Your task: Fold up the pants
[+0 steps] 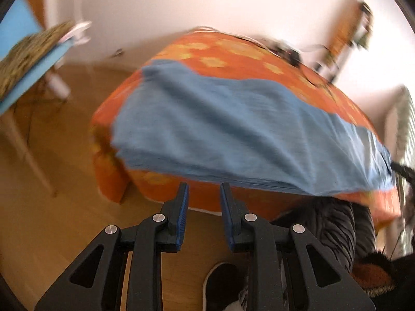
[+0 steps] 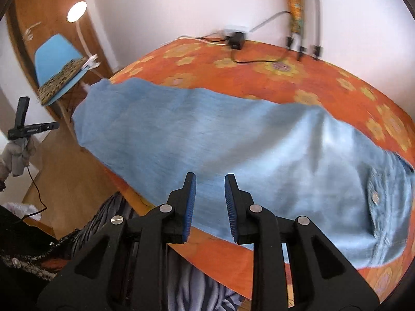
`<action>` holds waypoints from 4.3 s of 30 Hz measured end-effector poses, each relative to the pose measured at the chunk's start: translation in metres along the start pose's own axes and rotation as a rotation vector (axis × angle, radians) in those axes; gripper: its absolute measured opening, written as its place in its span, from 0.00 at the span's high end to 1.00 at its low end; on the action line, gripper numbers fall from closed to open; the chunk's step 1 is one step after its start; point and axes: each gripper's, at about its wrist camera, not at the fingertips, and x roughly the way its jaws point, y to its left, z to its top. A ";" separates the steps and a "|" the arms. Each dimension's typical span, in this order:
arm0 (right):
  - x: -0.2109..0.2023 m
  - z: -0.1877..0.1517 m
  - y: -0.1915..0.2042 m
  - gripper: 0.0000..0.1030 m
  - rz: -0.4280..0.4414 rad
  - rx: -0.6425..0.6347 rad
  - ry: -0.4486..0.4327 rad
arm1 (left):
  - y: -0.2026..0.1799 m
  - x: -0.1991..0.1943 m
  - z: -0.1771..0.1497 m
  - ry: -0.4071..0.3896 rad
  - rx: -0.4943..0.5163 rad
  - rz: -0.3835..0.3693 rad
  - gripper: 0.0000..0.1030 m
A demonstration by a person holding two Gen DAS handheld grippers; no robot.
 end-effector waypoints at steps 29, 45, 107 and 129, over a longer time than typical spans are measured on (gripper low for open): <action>0.186 0.087 0.356 0.77 0.256 -0.743 0.142 | 0.132 0.072 -0.032 -0.140 -0.523 -0.356 0.43; 0.237 0.186 0.424 0.77 0.404 -0.673 0.189 | 0.153 0.091 -0.056 -0.241 -0.567 -0.393 0.39; 0.289 0.153 0.483 0.74 0.474 -0.788 0.299 | 0.121 0.061 -0.046 -0.516 -0.187 -0.347 0.59; 0.274 0.161 0.493 0.97 0.604 -0.751 0.291 | 0.106 0.045 -0.044 -0.497 -0.019 -0.217 0.59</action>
